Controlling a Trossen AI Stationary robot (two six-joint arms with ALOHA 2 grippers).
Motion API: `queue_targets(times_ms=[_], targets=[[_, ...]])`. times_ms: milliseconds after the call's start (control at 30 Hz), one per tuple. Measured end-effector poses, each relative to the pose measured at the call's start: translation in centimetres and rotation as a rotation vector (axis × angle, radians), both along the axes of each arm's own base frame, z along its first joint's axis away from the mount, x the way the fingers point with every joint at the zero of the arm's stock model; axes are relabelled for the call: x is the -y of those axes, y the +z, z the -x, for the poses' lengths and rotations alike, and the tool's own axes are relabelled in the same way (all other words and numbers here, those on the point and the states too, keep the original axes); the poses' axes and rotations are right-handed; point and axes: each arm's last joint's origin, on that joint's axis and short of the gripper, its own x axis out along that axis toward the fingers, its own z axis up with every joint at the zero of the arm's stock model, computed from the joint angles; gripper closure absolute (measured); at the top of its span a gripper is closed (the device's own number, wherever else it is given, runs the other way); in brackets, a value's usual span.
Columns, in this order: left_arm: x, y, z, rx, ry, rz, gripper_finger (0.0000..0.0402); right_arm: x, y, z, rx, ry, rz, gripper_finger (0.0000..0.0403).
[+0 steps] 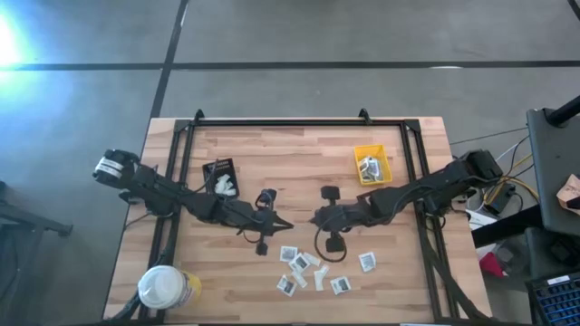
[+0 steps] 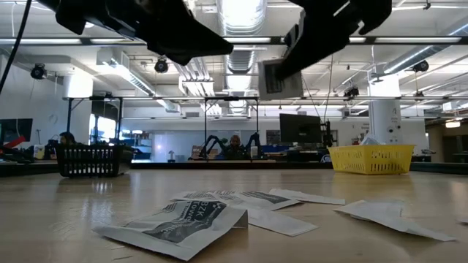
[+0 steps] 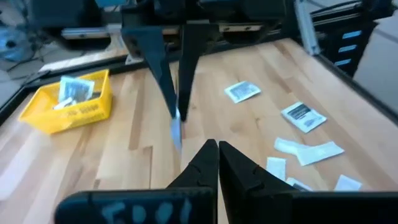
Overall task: Pick & Place First Aid Supplies
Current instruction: Put the black pad into the yellow bin
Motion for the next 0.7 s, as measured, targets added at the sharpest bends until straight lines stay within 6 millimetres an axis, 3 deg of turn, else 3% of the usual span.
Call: queue_targets(times_ms=[400, 700], targets=[[-0.1, -0.5, 0.2, -0.053, 0.046, 0.023, 0.0320, 3.0, 0.5, 2.7, -0.155, -0.244, 0.145, 0.0394], [-0.2, -0.7, 0.2, -0.074, 0.057, 0.050, 0.0284, 6.0, 1.7, 5.2, -0.111, -0.459, 0.168, 0.0394]])
